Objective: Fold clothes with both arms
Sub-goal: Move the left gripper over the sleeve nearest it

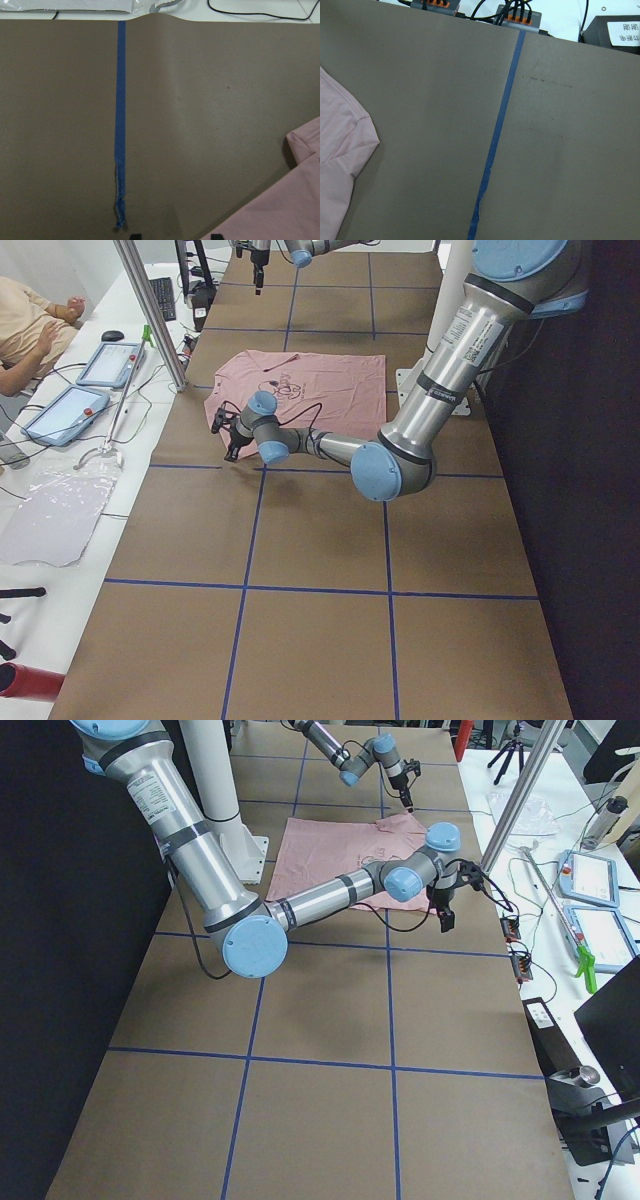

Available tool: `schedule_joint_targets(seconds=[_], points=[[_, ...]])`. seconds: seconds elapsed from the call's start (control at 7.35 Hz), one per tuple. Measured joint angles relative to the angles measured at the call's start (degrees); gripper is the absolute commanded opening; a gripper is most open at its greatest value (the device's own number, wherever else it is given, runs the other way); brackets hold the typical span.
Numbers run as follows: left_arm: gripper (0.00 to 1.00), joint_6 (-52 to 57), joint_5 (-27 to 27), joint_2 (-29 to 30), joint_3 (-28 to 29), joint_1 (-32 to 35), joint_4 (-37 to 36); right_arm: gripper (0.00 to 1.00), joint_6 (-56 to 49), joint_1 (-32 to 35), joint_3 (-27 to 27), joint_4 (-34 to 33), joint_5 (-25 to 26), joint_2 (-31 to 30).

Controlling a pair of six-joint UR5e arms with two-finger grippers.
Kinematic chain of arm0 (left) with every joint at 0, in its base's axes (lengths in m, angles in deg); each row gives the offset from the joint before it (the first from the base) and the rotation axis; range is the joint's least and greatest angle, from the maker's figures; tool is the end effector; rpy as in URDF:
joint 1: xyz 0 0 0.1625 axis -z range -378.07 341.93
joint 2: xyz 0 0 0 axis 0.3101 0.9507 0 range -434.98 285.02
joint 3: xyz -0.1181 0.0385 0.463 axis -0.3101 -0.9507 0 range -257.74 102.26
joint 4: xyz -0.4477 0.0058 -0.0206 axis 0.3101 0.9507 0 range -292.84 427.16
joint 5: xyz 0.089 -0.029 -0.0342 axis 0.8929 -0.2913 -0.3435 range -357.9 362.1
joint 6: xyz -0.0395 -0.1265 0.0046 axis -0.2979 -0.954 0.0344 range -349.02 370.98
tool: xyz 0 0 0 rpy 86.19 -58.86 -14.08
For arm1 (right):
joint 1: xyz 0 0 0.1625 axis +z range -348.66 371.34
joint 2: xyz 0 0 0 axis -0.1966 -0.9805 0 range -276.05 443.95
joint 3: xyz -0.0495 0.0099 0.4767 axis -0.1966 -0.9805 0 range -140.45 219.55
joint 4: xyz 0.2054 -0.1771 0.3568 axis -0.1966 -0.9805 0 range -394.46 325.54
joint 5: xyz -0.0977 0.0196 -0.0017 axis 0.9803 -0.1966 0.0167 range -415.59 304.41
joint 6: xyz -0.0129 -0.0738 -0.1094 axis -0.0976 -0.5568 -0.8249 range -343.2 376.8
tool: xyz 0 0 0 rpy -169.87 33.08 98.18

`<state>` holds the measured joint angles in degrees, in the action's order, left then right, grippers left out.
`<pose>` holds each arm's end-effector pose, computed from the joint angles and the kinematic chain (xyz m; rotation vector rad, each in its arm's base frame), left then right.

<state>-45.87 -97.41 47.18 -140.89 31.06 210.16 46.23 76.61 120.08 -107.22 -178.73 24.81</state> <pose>0.4687 -0.7118 0.5126 0.5546 0.8653 -0.1695 -0.2758 -0.7443 0.4425 0.3297 -0.7925 -0.1180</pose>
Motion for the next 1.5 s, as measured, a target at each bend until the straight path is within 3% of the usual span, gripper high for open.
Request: schedule_joint_targets(seconds=[0.54,1.36,1.5], points=[[0.5,0.15,0.02,-0.56,0.04,-0.41,0.16,1.0,0.01,0.03,-0.01,-0.01,0.12,-0.01],[0.37,0.15,0.02,-0.82,0.04,-0.78,0.25,1.0,-0.07,-0.05,-0.1,-0.02,0.87,-0.16],[0.29,0.16,0.02,-0.85,0.04,-0.78,0.25,1.0,-0.08,-0.05,-0.1,-0.02,0.83,-0.24]])
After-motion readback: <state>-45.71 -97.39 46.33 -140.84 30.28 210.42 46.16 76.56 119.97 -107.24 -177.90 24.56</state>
